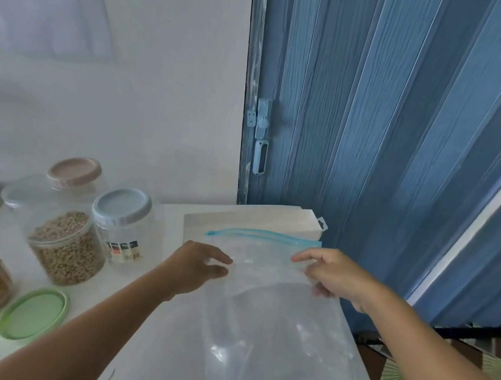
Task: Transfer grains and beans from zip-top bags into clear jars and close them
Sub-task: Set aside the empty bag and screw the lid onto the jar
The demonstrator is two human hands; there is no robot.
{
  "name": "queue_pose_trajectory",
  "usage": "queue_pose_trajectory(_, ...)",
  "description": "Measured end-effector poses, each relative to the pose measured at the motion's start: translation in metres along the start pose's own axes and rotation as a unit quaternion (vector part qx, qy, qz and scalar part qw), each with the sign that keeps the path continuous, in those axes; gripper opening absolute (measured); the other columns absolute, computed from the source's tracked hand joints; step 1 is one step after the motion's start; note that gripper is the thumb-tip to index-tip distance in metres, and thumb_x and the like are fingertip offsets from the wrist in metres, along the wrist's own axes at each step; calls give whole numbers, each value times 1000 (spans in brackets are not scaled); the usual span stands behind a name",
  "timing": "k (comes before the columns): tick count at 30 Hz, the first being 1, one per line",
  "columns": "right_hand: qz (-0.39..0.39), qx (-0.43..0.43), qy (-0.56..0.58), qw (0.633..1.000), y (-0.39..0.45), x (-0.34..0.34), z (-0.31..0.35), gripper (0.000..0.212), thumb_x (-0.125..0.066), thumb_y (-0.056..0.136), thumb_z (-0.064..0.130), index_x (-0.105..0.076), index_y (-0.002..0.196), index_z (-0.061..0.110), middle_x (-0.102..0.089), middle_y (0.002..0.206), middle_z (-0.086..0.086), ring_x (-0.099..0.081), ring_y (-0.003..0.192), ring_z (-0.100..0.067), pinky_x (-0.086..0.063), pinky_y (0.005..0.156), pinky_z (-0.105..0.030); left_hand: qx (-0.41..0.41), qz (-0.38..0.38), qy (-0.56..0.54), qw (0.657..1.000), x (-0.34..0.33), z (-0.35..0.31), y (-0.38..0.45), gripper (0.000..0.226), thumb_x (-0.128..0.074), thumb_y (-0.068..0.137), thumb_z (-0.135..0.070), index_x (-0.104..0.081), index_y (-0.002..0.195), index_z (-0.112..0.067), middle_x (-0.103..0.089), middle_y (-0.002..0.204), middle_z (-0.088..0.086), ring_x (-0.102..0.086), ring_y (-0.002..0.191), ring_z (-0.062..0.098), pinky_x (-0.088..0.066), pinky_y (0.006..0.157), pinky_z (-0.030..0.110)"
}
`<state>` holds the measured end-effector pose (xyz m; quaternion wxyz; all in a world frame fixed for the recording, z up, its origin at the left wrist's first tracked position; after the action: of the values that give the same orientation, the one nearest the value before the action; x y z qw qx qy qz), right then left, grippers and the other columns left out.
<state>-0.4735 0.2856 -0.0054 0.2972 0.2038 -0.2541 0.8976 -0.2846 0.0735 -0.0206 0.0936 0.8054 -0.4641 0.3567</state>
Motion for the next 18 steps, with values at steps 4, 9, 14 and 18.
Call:
queue_pose_trajectory(4, -21, 15, -61, 998, 10, 0, -16, 47, -52, 93, 10, -70, 121, 43, -58, 135, 5, -66, 114, -21, -56, 92, -32, 29, 131, 139, 981, -12, 6, -4, 40, -67, 102, -29, -64, 140, -40, -54, 147, -10, -52, 122, 14, -41, 118, 34)
queue_pose_trajectory(9, -119, 35, -290, 949, 16, -1, -5, 51, -56, 97, 29, -52, 144, 49, -32, 144, -4, -33, 133, -28, -42, 105, -38, 36, 187, 224, 956, 0, -6, 2, 48, -59, 106, -39, -48, 151, -50, -45, 158, -5, -74, 82, 8, -50, 90, 22)
queue_pose_trajectory(14, -44, 94, -356, 929, 14, -37, 28, 52, -45, 103, 58, -39, 153, 49, -28, 160, 1, -26, 145, -27, -36, 114, -42, 17, 126, 237, 963, 26, -28, 13, 54, -53, 110, -29, -38, 158, -48, -61, 121, 3, -73, 74, 13, -59, 80, 25)
queue_pose_trajectory(18, 26, 81, -345, 935, 19, -61, 24, 59, -39, 105, 60, -22, 160, 49, -13, 172, -3, -17, 155, -29, -29, 121, -47, -34, -32, 404, 914, 33, -28, 39, 67, -45, 109, -22, -17, 165, -45, -63, 133, 5, -61, 114, 27, -51, 92, 37)
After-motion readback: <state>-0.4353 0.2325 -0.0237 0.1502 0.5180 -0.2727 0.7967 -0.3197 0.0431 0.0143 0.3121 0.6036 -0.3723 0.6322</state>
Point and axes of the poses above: each hand's wrist, its own y-axis towards the middle knuckle, its own x-axis out of the back of the hand, z = x × y, the point moved 3 cm from there along y, towards the middle knuckle
